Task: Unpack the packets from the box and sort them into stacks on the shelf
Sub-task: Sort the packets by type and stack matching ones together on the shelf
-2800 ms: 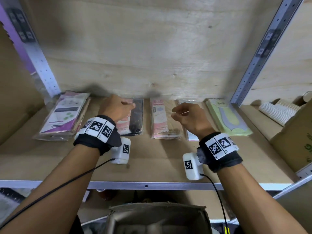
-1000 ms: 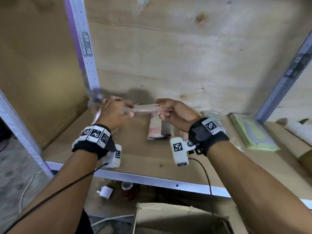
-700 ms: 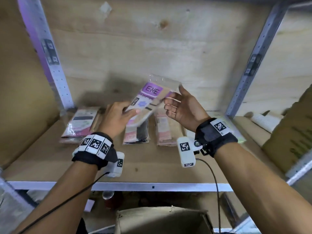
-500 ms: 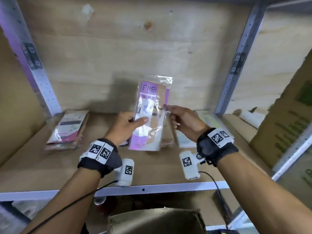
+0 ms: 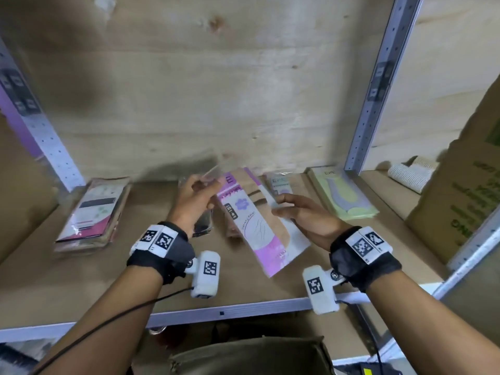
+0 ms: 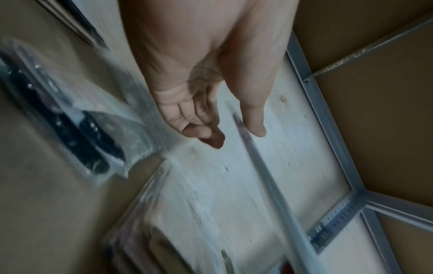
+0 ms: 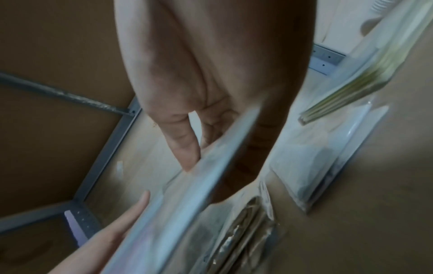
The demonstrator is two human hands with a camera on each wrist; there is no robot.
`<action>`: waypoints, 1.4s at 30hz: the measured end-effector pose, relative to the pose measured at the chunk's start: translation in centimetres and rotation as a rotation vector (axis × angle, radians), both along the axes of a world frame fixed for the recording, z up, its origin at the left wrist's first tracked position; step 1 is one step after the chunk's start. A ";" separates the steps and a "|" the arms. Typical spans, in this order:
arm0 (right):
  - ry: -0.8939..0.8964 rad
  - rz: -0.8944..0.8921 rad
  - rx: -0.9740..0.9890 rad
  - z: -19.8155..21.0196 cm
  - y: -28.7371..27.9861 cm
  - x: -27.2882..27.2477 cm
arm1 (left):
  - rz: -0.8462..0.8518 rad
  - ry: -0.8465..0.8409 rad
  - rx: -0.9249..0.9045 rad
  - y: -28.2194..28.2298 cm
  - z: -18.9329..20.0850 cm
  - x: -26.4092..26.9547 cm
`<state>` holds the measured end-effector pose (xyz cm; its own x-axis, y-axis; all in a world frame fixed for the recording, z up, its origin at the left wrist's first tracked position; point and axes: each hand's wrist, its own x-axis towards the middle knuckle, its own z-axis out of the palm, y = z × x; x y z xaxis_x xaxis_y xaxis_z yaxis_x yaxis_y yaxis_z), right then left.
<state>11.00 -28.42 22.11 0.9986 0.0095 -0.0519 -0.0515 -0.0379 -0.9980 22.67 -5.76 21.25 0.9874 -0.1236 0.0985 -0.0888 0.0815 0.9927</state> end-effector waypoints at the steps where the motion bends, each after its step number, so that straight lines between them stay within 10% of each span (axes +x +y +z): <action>1: 0.003 0.023 -0.083 0.0 0.0 0.0 | 0.016 -0.008 -0.004 0.6 0.1 0.8; 14: -0.024 0.124 -0.267 -1.3 -1.0 0.1 | 0.024 -0.409 0.564 3.3 -1.5 1.6; 22: -0.029 0.151 -0.238 -0.8 -1.7 -0.4 | -0.137 -0.172 0.313 4.3 -0.5 0.8; 30: -0.081 0.172 -0.255 -0.1 -2.6 -1.1 | -0.147 -0.279 0.373 4.8 -0.5 0.4; 42: -0.129 0.188 -0.129 -0.1 -3.0 -1.7 | -0.373 0.223 -0.281 2.4 2.3 -2.6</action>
<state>9.34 -31.45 22.00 0.9783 0.1972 0.0631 0.0960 -0.1621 -0.9821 20.10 -3.33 23.57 0.8819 -0.4705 -0.0293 0.2085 0.3337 0.9193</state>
